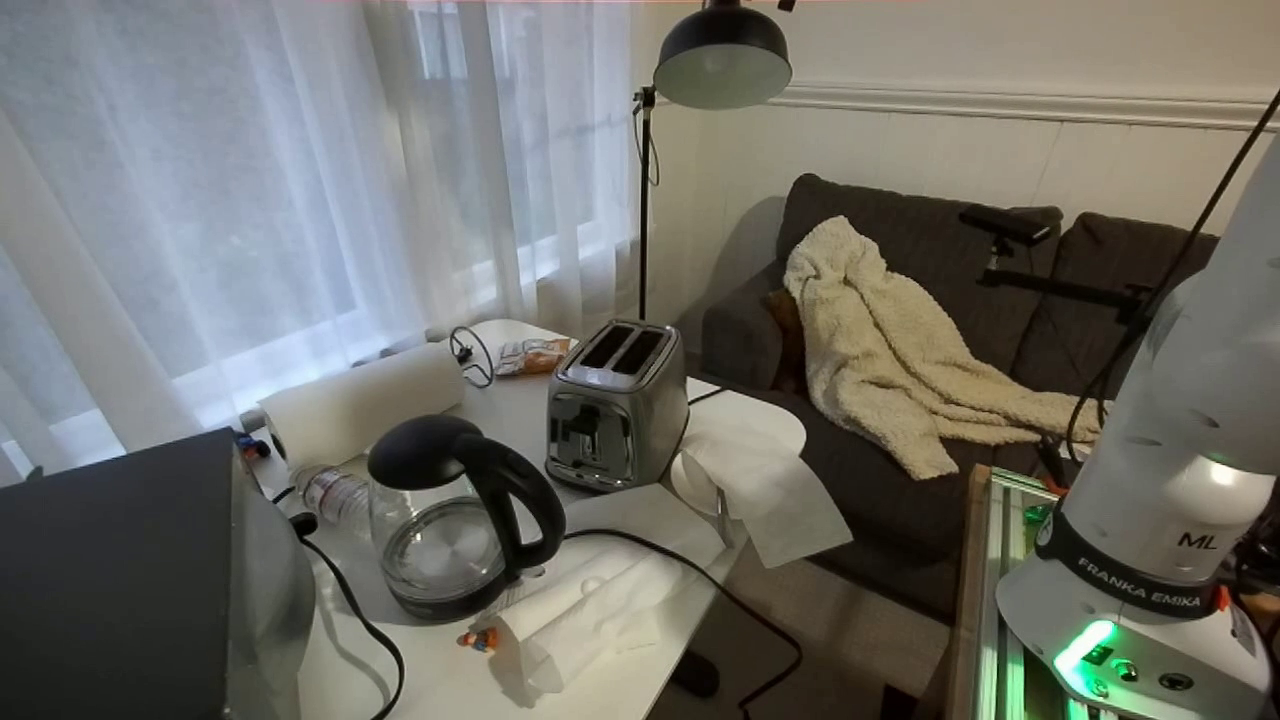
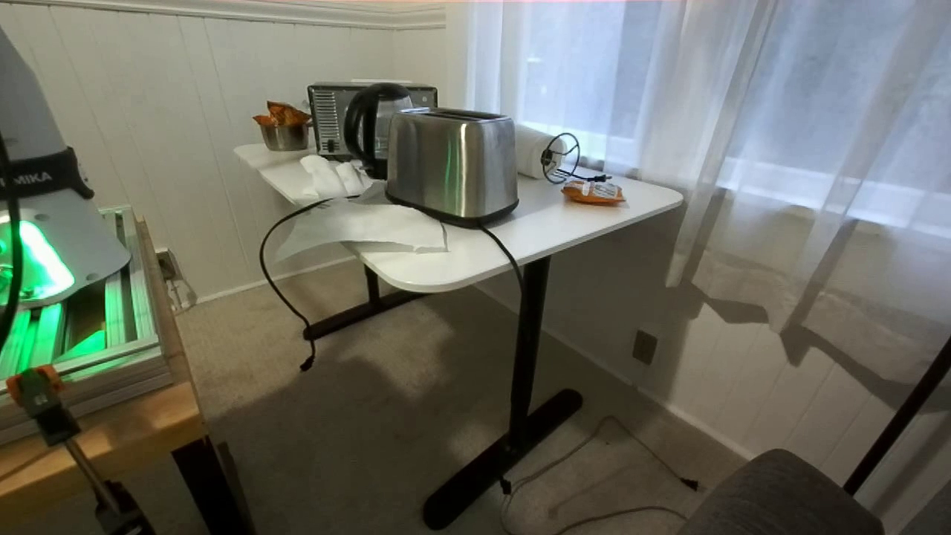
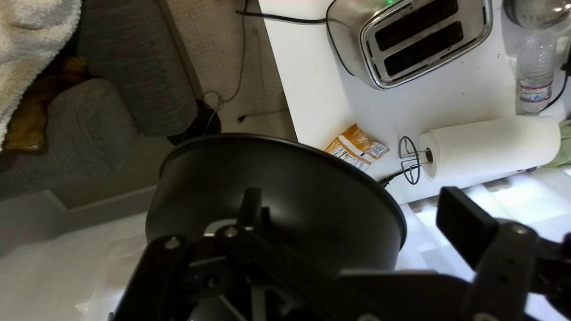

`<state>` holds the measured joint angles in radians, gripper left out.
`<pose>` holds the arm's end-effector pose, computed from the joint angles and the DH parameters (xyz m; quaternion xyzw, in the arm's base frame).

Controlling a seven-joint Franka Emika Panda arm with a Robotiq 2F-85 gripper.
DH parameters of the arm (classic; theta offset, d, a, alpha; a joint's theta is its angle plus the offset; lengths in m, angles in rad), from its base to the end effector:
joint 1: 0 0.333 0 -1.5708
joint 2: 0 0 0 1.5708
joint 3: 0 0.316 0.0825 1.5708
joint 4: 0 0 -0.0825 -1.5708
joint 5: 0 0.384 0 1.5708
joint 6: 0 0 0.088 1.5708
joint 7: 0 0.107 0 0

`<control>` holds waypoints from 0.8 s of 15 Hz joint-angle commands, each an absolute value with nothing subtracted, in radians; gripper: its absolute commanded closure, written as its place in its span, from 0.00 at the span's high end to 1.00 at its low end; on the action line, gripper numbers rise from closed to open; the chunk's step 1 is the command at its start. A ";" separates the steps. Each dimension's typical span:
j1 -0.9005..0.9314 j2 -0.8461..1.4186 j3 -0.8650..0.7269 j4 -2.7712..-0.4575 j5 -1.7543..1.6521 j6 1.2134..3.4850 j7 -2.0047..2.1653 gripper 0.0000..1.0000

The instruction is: Turn the lamp head in an anticlockwise direction and then push it down

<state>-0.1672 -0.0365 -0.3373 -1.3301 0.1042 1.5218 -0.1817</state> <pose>0.4657 -0.2496 0.7515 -0.9803 0.1517 -0.1255 0.0161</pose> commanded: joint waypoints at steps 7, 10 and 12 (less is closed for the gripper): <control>-0.360 0.108 -0.387 -1.100 0.441 1.337 -0.206 0.66; -0.441 0.157 -0.402 -1.042 0.526 1.331 -0.193 0.44; -0.485 0.194 -0.402 -1.010 0.536 1.344 -0.185 0.30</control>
<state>-0.4208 0.1202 -0.3950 -1.1067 0.4813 1.3691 -0.1951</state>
